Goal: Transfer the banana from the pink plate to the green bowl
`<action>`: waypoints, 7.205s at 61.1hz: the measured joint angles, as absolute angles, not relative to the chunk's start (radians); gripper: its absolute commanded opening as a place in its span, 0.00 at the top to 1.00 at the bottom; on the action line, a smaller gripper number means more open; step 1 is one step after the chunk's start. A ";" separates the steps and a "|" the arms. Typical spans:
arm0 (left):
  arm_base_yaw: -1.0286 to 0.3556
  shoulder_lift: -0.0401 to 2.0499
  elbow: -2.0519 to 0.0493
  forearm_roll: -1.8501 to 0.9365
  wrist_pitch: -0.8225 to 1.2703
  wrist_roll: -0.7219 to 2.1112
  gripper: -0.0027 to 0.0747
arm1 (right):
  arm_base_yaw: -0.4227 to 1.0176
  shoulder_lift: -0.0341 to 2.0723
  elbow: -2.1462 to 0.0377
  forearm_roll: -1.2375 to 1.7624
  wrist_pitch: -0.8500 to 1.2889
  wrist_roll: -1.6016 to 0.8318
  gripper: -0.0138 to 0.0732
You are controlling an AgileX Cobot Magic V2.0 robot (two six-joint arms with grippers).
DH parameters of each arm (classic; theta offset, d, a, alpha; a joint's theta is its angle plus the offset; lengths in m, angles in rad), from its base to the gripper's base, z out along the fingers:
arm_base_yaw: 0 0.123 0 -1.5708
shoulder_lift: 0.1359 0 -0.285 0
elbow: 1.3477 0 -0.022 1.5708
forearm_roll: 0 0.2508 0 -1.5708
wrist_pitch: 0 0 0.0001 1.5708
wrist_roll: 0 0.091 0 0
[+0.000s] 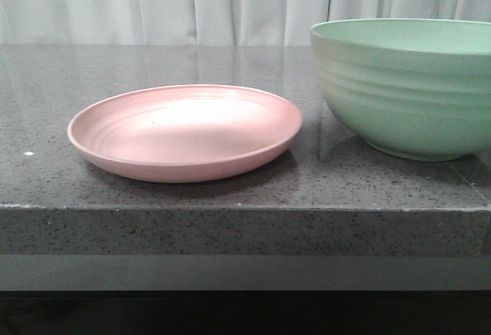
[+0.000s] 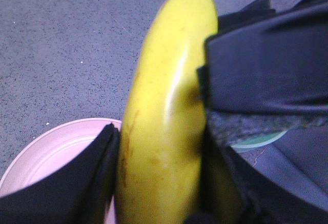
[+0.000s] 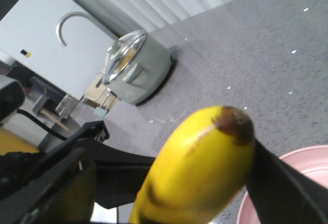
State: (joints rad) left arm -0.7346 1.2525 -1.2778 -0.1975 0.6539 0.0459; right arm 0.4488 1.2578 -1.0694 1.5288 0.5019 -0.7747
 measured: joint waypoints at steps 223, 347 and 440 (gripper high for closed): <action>-0.156 1.120 -1.071 -0.041 0.621 -0.040 0.99 | 0.081 1.097 -1.142 0.134 0.756 -0.074 0.91; -0.055 -0.005 -0.044 -0.036 0.244 -0.041 0.99 | 0.083 0.214 -0.321 0.147 0.300 -0.068 0.91; -0.055 -0.005 0.007 -0.034 0.276 -0.041 0.99 | 0.083 -0.004 -0.018 0.167 0.210 -0.049 0.91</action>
State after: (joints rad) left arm -0.0554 -0.0048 0.0070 -0.0343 0.2756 -0.0412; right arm 0.0828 -0.0039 -0.0176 0.1669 0.2097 -0.0485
